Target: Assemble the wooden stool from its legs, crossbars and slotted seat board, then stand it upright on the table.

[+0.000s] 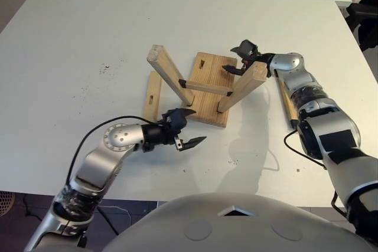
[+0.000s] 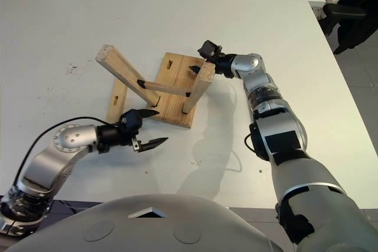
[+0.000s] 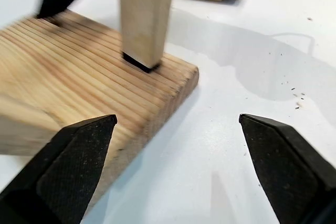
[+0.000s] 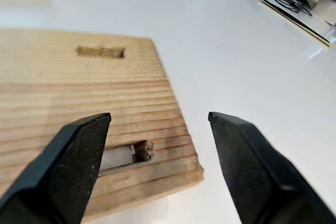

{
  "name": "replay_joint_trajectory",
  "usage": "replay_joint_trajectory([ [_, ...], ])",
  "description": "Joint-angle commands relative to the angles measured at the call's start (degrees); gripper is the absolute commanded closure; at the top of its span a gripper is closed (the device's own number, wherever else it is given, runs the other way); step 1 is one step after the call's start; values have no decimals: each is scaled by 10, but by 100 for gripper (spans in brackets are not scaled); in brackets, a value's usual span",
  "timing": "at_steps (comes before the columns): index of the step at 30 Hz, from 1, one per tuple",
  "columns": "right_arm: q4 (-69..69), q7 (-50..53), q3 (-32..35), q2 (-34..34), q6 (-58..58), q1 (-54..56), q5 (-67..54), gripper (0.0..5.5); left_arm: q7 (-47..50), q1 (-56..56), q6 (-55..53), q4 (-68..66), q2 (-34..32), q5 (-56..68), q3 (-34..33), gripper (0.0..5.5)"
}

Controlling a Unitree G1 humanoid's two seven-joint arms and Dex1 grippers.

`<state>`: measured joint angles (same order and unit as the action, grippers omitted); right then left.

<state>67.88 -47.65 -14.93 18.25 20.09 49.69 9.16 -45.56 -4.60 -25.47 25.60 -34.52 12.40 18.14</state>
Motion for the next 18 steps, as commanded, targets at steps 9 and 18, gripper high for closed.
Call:
replay_joint_trajectory([
  [9, -80, -335, -93, 119, 62, -37, 40, 207, 83, 149, 95, -282, -9, -130, -38, 116],
  [18, -415, -439, -84, 133, -199, -149, -121, 207, 131, 232, 153, -362, 31, -163, -63, 116],
])
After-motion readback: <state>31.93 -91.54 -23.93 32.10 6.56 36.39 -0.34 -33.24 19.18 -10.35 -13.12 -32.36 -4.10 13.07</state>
